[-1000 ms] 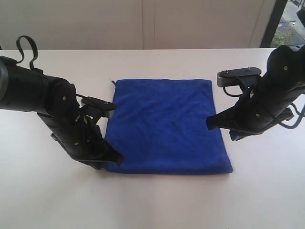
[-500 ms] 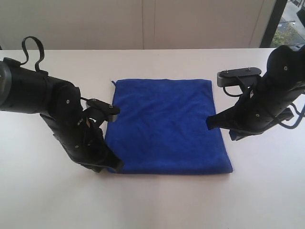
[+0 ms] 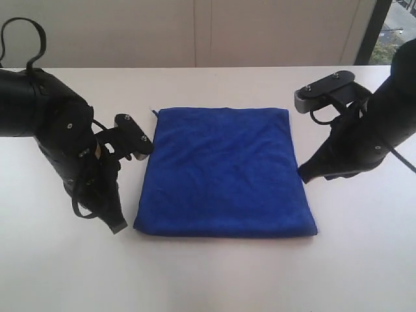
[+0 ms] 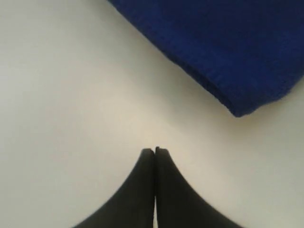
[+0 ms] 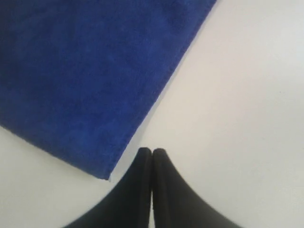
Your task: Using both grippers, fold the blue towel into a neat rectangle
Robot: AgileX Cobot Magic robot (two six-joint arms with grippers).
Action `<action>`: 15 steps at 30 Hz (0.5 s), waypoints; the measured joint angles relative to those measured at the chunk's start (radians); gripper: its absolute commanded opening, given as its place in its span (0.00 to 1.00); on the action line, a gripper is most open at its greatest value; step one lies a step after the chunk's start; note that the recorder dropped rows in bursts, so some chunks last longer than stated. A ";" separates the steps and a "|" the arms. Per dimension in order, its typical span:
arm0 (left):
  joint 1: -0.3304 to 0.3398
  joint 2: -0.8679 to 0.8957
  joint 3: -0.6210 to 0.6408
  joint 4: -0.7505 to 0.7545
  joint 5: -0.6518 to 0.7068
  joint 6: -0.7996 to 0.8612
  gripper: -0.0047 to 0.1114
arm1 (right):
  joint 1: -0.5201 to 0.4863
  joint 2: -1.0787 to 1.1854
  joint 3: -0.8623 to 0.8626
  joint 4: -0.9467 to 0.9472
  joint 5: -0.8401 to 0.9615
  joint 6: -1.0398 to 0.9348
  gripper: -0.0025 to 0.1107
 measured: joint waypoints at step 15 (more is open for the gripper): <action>0.098 -0.014 0.000 -0.642 0.009 0.832 0.04 | 0.001 -0.004 0.105 0.263 -0.024 -0.704 0.24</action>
